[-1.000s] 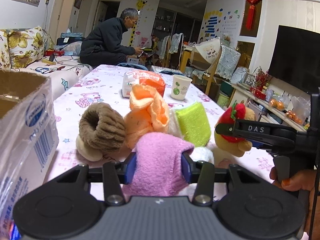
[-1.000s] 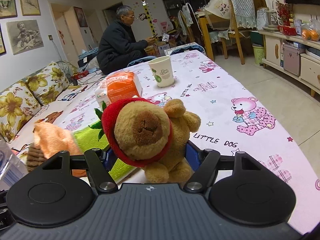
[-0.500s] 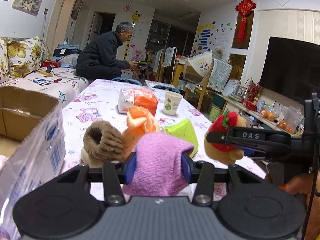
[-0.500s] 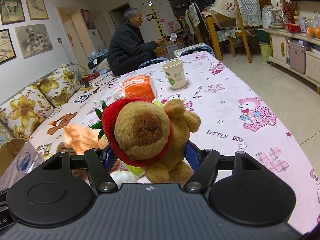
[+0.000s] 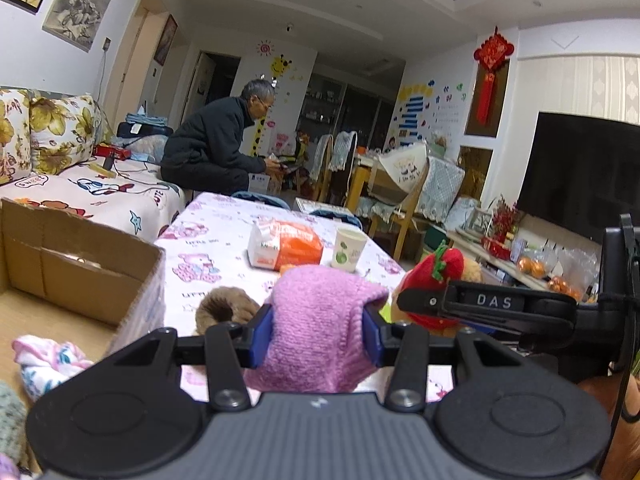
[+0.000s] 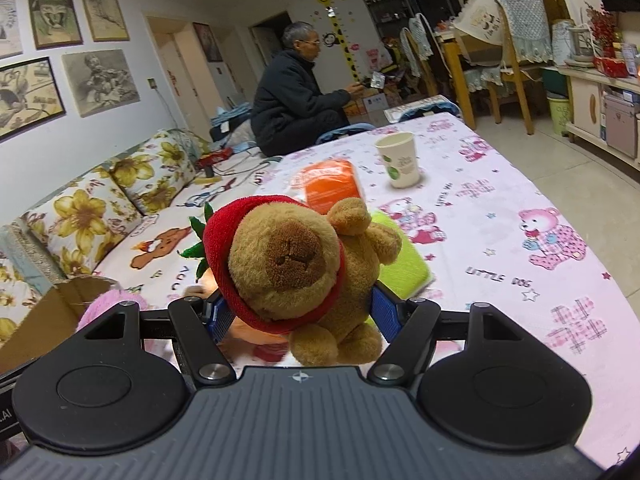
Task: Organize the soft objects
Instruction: 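Carry the pink knit item and teddy bear over the cardboard box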
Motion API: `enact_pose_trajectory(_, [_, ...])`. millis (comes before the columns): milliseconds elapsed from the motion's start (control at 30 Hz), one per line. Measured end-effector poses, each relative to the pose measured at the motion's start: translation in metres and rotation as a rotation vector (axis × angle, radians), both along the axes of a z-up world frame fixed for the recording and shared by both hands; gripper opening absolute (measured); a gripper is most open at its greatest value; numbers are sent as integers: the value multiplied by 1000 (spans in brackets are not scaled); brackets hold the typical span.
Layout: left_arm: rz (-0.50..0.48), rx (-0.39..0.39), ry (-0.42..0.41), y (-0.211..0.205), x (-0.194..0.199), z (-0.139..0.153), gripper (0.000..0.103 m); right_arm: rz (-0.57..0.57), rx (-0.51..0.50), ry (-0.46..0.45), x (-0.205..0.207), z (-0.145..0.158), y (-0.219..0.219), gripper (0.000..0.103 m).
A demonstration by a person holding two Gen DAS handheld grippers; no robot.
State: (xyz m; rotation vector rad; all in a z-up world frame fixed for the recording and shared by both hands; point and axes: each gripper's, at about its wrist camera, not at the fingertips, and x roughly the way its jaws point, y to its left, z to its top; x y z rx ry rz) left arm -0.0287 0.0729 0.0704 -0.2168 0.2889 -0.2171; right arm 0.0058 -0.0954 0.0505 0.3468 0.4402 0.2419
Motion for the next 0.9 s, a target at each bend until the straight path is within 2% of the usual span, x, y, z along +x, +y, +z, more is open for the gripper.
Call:
enact_pose_trajectory(433, [81, -92, -78, 41, -24, 16, 45, 149, -20, -77, -3, 19, 51, 86])
enact_pose_trajectory(700, [198, -147, -117, 80, -41, 22, 46, 255, -84, -132, -3, 24, 92, 86])
enact_pose_trajectory(900, [289, -177, -105, 107, -45, 20, 46, 324, -109, -148, -3, 26, 116, 87])
